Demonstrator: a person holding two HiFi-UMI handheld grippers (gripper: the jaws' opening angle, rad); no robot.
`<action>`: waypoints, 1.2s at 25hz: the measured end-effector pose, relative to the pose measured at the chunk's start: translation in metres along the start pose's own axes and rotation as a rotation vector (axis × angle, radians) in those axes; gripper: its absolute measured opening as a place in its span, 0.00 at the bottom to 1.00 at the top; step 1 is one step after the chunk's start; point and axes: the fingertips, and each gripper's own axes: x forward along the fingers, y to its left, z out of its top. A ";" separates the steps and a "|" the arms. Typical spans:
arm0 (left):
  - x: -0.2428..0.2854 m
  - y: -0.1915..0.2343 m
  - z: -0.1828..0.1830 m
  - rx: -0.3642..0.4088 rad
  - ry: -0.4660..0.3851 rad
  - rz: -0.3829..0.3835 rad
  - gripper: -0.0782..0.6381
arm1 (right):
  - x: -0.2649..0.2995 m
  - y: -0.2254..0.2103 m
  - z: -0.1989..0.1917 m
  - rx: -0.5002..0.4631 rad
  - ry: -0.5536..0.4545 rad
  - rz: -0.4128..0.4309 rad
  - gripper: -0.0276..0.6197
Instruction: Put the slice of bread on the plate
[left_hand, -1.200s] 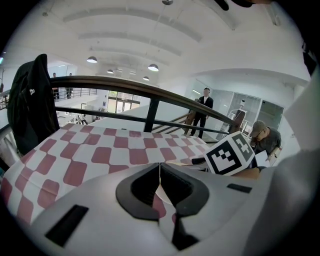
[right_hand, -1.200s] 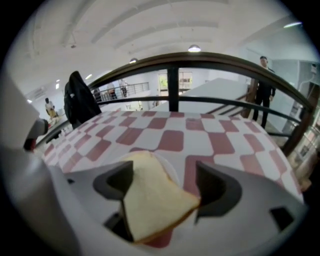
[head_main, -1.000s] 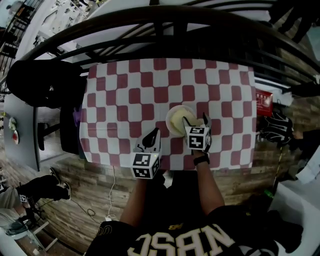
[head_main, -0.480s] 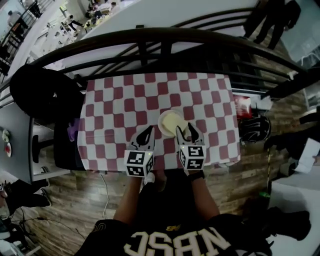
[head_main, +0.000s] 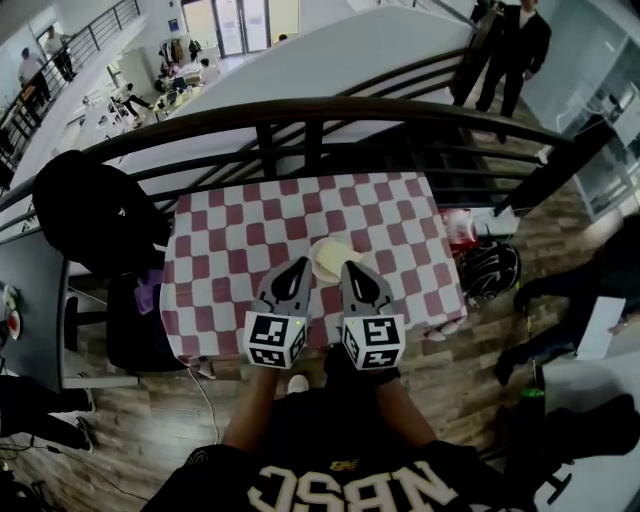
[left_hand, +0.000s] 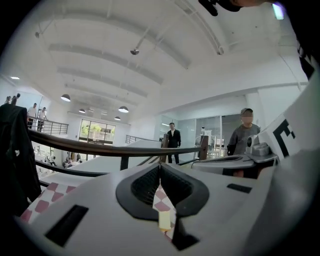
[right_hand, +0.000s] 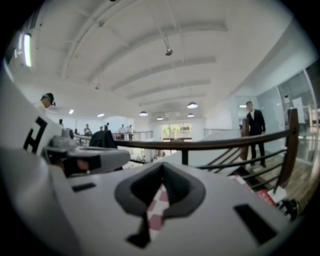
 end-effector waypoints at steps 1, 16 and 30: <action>-0.006 -0.004 0.004 0.005 -0.013 -0.006 0.14 | -0.006 0.005 0.004 -0.004 -0.017 0.003 0.07; -0.060 -0.012 0.036 0.075 -0.128 0.018 0.14 | -0.055 0.043 0.036 -0.027 -0.170 -0.051 0.07; -0.066 -0.015 0.021 0.077 -0.105 -0.004 0.14 | -0.061 0.044 0.021 -0.025 -0.151 -0.088 0.07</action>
